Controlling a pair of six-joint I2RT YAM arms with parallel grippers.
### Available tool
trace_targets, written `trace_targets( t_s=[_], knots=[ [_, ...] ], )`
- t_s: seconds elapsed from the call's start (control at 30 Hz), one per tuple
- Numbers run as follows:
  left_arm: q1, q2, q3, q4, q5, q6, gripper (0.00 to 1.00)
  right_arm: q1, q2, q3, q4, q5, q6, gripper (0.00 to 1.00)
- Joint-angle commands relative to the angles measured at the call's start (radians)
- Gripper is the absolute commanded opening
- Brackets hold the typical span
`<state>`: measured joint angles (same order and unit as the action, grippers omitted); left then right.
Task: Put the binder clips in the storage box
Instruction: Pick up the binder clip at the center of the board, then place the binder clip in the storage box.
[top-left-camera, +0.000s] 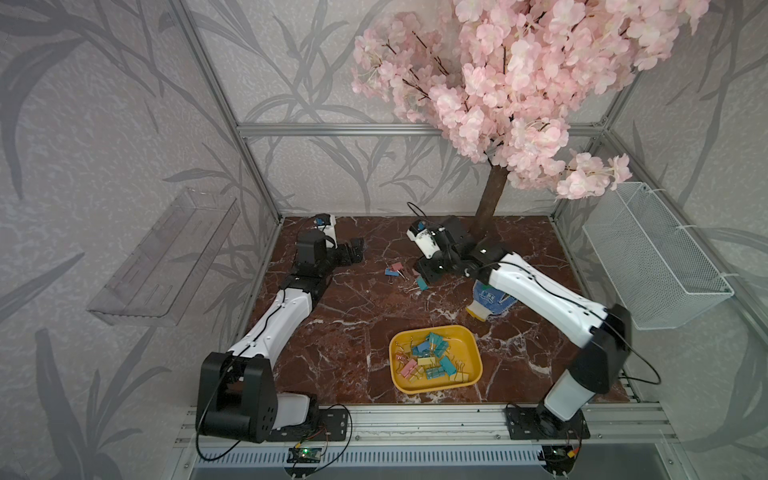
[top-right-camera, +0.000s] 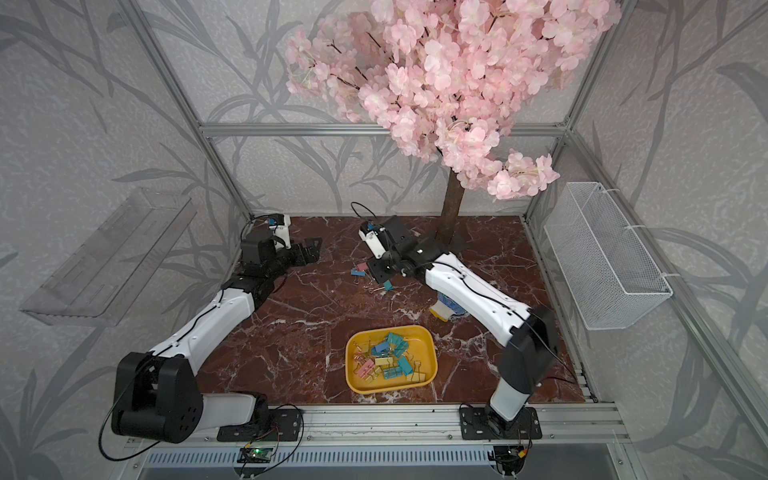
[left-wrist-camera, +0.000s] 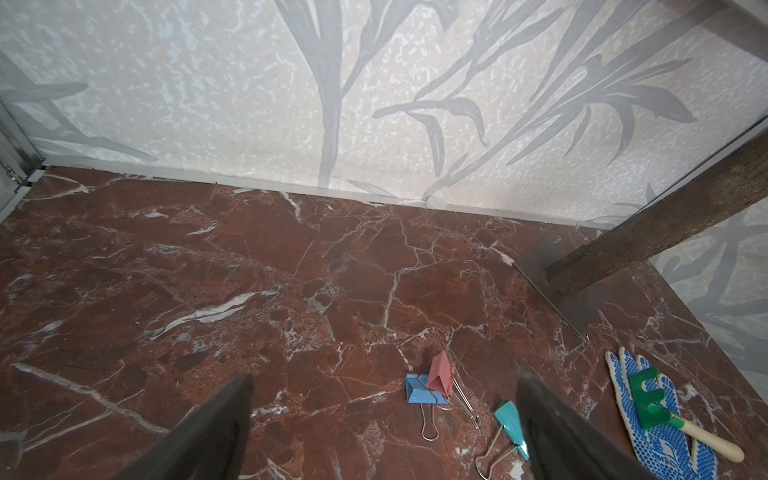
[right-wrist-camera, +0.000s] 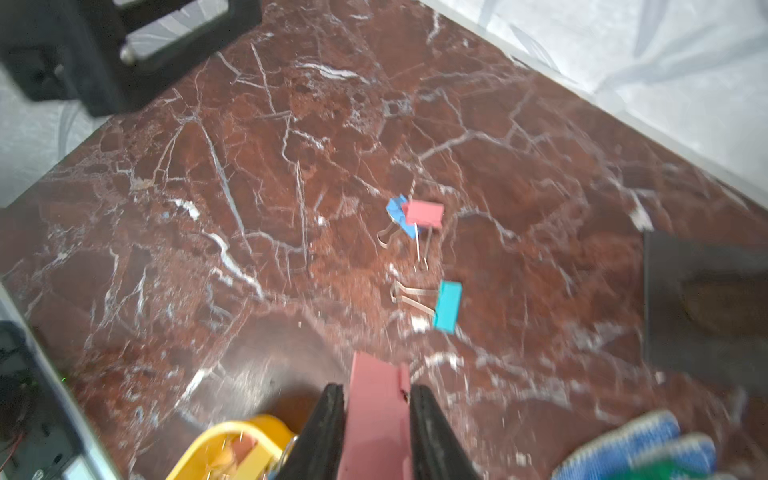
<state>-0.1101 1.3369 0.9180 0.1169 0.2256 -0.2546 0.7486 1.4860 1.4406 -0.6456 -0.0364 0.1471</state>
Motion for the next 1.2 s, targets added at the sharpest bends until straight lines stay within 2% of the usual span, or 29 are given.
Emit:
trace_targets(
  t_s=[0.0,0.13,0.23,0.4,0.6,0.77,0.87,0.97,1.1,1.17],
  knots=[
    [0.003,-0.008,-0.01,0.03,0.031,0.006,1.0,0.009,-0.235,-0.21,0.038,0.034,0.219,0.18],
    [-0.004,0.011,-0.01,0.037,0.066,0.009,1.0,0.029,-0.446,-0.442,-0.02,0.004,0.399,0.18],
    [-0.038,0.023,-0.001,0.025,0.063,0.025,1.0,0.048,-0.506,-0.565,-0.035,-0.021,0.471,0.18],
    [-0.202,0.048,0.013,-0.003,-0.081,0.033,1.0,0.127,-0.494,-0.689,0.025,-0.054,0.49,0.19],
    [-0.352,0.181,0.05,-0.03,-0.206,-0.122,0.98,0.191,-0.369,-0.72,0.046,-0.054,0.473,0.24],
    [-0.396,0.331,0.149,-0.116,-0.291,-0.171,0.97,0.207,-0.355,-0.706,0.057,-0.03,0.46,0.42],
    [-0.396,0.408,0.231,-0.182,-0.317,-0.164,0.96,0.207,-0.388,-0.692,0.054,-0.024,0.463,0.65],
    [-0.391,0.467,0.295,-0.226,-0.324,-0.149,0.96,0.206,-0.468,-0.687,0.076,-0.004,0.482,0.81],
    [-0.38,0.591,0.476,-0.378,-0.316,-0.105,0.93,0.204,-0.588,-0.705,0.173,0.031,0.499,0.97],
    [-0.381,0.69,0.626,-0.52,-0.347,-0.056,0.92,0.2,-0.616,-0.715,0.222,0.046,0.506,0.99]
  ],
)
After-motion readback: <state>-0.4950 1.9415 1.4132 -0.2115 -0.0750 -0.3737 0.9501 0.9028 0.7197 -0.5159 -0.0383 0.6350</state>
